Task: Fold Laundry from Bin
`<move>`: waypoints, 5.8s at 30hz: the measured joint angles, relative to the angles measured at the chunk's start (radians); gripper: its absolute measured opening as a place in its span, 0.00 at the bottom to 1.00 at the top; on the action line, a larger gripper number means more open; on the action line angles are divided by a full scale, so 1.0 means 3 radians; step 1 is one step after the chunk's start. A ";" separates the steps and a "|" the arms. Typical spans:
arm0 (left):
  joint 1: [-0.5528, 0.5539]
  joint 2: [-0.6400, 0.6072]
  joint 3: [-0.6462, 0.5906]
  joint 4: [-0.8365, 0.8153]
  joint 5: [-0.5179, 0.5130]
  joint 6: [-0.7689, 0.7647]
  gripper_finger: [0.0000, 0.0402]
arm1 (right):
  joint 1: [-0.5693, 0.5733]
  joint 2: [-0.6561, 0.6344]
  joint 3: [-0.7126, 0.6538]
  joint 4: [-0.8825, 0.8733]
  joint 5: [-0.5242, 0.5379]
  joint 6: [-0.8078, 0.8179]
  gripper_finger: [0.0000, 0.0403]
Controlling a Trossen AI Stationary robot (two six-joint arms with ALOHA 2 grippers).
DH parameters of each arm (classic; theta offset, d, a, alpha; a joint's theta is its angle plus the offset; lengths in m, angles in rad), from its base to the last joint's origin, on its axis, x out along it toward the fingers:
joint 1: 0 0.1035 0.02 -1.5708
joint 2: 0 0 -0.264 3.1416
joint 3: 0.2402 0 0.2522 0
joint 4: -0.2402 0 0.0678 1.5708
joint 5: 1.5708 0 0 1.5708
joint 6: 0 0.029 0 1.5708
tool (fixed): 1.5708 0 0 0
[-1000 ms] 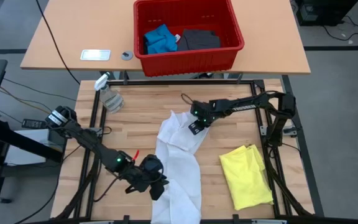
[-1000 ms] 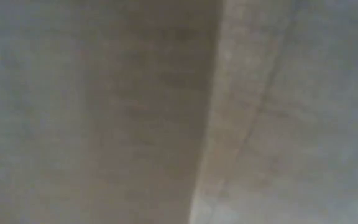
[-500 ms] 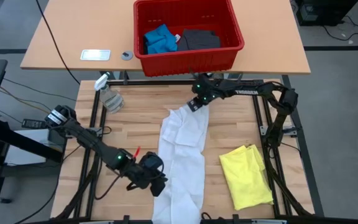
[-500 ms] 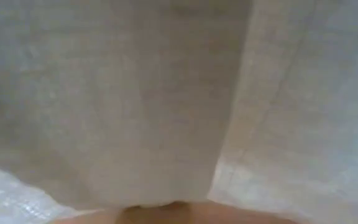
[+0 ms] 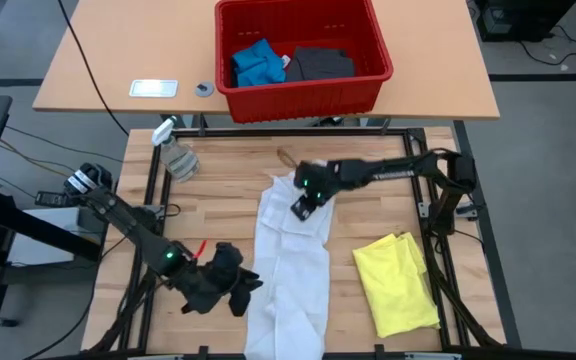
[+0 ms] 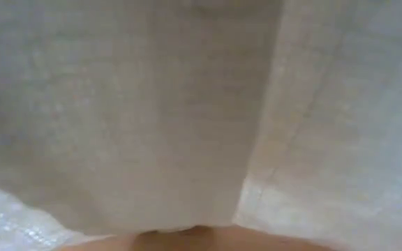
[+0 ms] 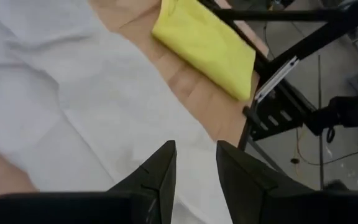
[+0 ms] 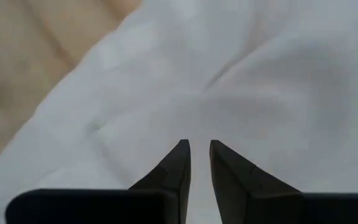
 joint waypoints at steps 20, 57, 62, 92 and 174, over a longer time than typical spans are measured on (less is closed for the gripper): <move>-0.0276 0.0211 -0.0990 0.1214 -0.0035 -0.0289 0.30 | 0.1885 0.0010 0.0000 0.0392 0.0935 0.2062 0.15; 0.0045 0.0337 -0.1212 0.1827 0.0600 0.0327 0.44 | 0.2673 0.0230 0.0053 0.0315 0.1388 0.2361 0.02; 0.0087 0.0340 -0.1222 0.1755 0.0608 0.0080 0.44 | 0.2755 0.0230 0.0081 0.0298 0.1538 0.2376 0.01; 0.0383 0.0722 -0.1223 0.1991 0.1099 0.0497 0.16 | 0.2441 0.0672 0.0055 0.0342 0.0897 0.1428 0.01; 0.0623 -0.0419 -0.1077 0.0656 0.1220 0.0287 0.08 | 0.1077 -0.0123 -0.0525 -0.0461 0.0835 0.0967 0.01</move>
